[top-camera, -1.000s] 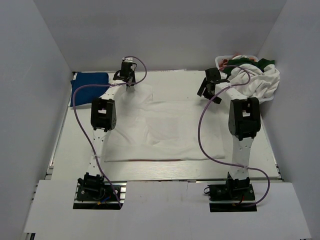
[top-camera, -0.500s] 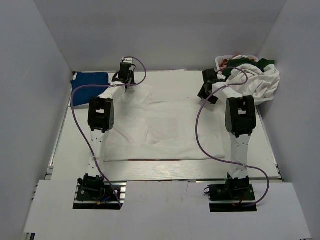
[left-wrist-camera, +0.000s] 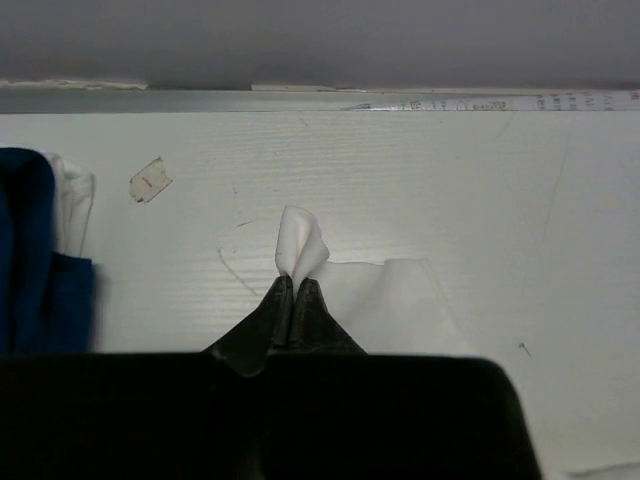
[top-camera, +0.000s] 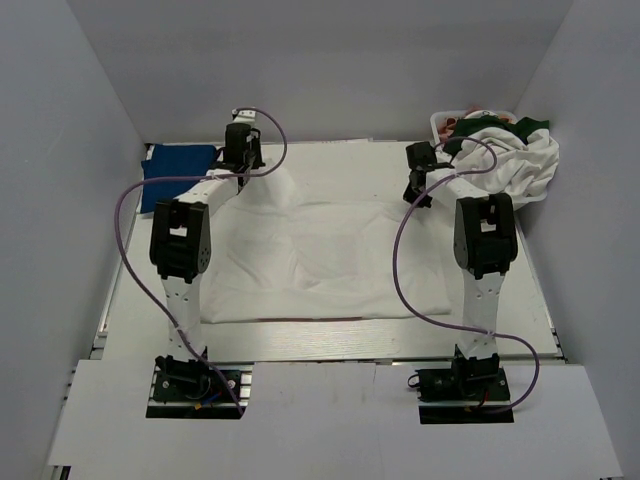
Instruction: Fold and stack the t-shirts
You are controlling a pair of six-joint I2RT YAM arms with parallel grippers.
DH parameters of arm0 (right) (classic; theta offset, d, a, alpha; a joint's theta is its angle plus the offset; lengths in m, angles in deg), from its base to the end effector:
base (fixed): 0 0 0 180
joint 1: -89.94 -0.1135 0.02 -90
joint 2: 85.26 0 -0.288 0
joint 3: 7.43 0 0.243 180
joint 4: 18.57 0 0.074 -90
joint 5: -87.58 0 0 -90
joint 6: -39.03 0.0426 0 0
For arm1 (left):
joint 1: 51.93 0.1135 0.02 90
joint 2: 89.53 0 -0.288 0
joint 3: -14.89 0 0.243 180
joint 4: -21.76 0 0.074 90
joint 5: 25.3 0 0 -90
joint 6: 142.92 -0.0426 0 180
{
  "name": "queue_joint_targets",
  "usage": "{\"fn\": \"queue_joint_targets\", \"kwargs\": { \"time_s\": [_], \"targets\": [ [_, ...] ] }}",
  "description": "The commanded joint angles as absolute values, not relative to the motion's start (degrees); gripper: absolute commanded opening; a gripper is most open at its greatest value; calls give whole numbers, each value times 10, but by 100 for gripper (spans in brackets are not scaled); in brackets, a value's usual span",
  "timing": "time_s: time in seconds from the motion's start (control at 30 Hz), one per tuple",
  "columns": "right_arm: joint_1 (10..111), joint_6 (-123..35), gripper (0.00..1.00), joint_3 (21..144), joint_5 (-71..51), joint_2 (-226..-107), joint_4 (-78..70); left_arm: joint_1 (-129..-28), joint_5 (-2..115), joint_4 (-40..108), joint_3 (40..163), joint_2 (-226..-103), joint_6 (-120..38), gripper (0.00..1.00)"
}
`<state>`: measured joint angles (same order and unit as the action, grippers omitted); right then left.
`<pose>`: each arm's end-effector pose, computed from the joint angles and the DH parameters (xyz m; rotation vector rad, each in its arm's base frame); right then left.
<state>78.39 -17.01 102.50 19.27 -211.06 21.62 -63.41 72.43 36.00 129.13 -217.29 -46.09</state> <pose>0.4789 0.0818 0.1864 0.6171 2.3776 -0.1438 0.5259 -0.1010 0.2302 -0.0004 2.0511 -0.0602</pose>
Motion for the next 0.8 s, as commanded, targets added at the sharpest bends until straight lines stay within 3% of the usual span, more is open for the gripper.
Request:
{"fn": "queue_joint_targets", "kwargs": {
  "time_s": [0.0, 0.77],
  "targets": [
    [761, -198, 0, 1000, 205, -2051, 194, -643, 725, 308, 1212, -2054, -469, 0],
    [739, -161, 0, 726, 276, -1810, 134, -643, 648, 316, 652, -1528, -292, 0]
  ]
}}
